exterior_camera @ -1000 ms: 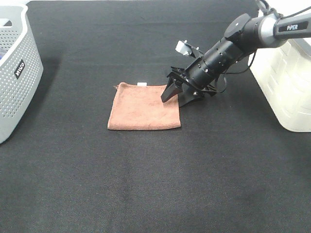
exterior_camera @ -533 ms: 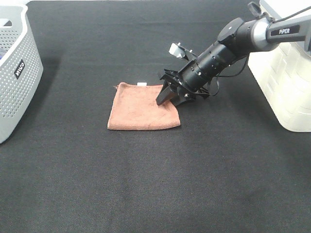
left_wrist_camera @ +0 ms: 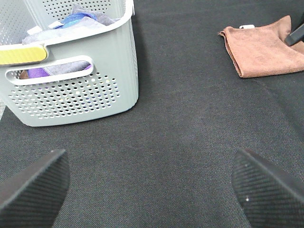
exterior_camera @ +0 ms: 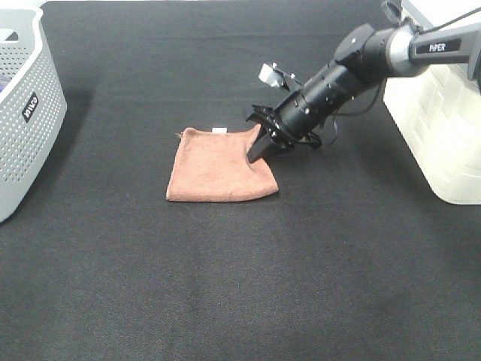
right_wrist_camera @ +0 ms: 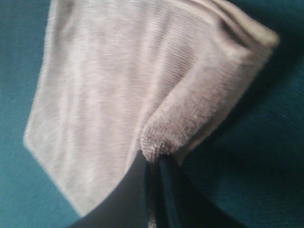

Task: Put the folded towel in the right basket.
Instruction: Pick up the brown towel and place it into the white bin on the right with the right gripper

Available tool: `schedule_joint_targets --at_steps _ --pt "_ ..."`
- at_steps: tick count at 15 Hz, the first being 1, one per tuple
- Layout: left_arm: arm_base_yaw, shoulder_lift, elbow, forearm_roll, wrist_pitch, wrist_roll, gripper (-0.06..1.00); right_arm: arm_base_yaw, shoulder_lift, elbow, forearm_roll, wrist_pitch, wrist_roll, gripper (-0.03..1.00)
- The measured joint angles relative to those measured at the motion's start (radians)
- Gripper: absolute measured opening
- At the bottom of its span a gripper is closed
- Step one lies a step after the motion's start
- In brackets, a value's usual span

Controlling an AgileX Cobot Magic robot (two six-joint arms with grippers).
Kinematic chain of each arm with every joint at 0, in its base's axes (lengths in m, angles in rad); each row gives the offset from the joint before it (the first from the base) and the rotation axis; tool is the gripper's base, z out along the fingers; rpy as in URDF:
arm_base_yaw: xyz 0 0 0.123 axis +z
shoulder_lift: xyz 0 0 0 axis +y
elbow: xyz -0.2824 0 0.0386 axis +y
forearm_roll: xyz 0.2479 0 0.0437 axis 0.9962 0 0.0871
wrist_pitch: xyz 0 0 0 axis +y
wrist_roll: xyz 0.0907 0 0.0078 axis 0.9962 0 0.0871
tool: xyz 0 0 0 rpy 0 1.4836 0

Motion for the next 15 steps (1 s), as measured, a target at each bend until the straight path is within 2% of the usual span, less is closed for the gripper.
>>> schedule_joint_targets --at_steps 3,8,11,12,15 --pt "0.000 0.000 0.000 0.000 0.000 0.000 0.88 0.001 -0.008 -0.173 -0.070 0.142 0.050 0.00" --pt "0.000 0.000 0.000 0.000 0.000 0.000 0.88 0.001 -0.137 -0.375 -0.274 0.247 0.159 0.00" --pt "0.000 0.000 0.000 0.000 0.000 0.000 0.88 0.001 -0.209 -0.460 -0.381 0.264 0.207 0.00" --pt "0.000 0.000 0.000 0.000 0.000 0.000 0.88 0.001 -0.209 -0.460 -0.381 0.264 0.207 0.00" --pt "0.000 0.000 0.000 0.000 0.000 0.000 0.88 0.001 -0.310 -0.510 -0.553 0.267 0.285 0.00"
